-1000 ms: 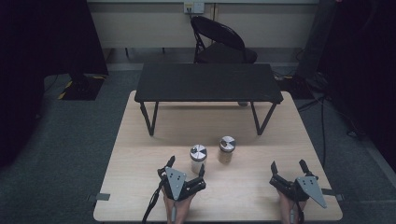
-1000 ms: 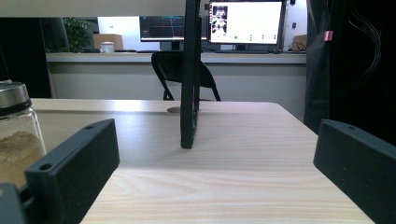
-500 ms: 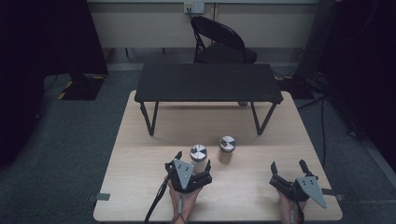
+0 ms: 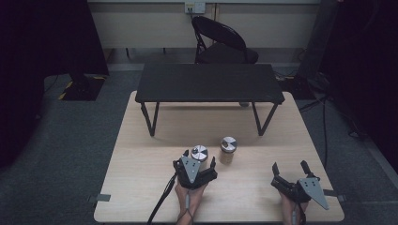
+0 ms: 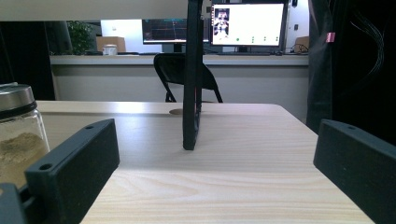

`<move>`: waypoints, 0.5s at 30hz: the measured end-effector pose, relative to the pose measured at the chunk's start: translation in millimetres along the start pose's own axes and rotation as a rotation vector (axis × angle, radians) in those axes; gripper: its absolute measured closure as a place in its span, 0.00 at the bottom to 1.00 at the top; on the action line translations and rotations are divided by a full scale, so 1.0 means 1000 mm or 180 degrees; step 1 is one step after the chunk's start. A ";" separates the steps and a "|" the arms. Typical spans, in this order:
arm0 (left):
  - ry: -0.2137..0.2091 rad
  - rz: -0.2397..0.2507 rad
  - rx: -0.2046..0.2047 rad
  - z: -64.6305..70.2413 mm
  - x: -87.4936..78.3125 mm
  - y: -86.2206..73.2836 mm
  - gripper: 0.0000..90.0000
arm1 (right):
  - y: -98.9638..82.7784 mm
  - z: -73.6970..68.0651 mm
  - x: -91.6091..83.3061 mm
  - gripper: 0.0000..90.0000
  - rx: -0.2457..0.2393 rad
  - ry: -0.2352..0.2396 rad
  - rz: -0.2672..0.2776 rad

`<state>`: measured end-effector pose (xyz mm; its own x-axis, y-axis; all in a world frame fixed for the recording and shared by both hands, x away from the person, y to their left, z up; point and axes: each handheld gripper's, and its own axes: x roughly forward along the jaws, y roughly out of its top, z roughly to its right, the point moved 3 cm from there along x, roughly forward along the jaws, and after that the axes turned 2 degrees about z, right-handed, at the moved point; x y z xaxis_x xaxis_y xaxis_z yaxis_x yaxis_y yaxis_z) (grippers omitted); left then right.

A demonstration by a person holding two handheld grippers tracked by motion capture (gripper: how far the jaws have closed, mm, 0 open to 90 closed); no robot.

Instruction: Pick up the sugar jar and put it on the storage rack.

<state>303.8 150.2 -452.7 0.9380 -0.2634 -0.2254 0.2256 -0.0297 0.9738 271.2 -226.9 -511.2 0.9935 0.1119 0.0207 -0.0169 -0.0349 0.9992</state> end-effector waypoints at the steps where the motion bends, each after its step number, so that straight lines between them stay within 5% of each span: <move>1: 0.0015 -0.0009 0.0011 0.000 0.001 0.000 0.04 | 0.000 0.000 0.000 0.00 -0.0001 0.0006 0.0000; 8: 0.0030 -0.0100 0.0012 -0.002 0.010 -0.001 0.06 | 0.000 0.000 0.000 0.00 -0.0005 0.0013 -0.0005; 15: 0.0004 -0.0090 -0.0008 -0.004 0.013 -0.001 0.23 | 0.001 0.001 0.000 0.00 -0.0006 0.0024 -0.0012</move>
<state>317.0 150.8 -456.6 0.9315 -0.2612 -0.2530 0.2529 -0.0347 0.9669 271.1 -227.6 -510.7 0.9927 0.1195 0.0171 -0.0133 -0.0324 0.9994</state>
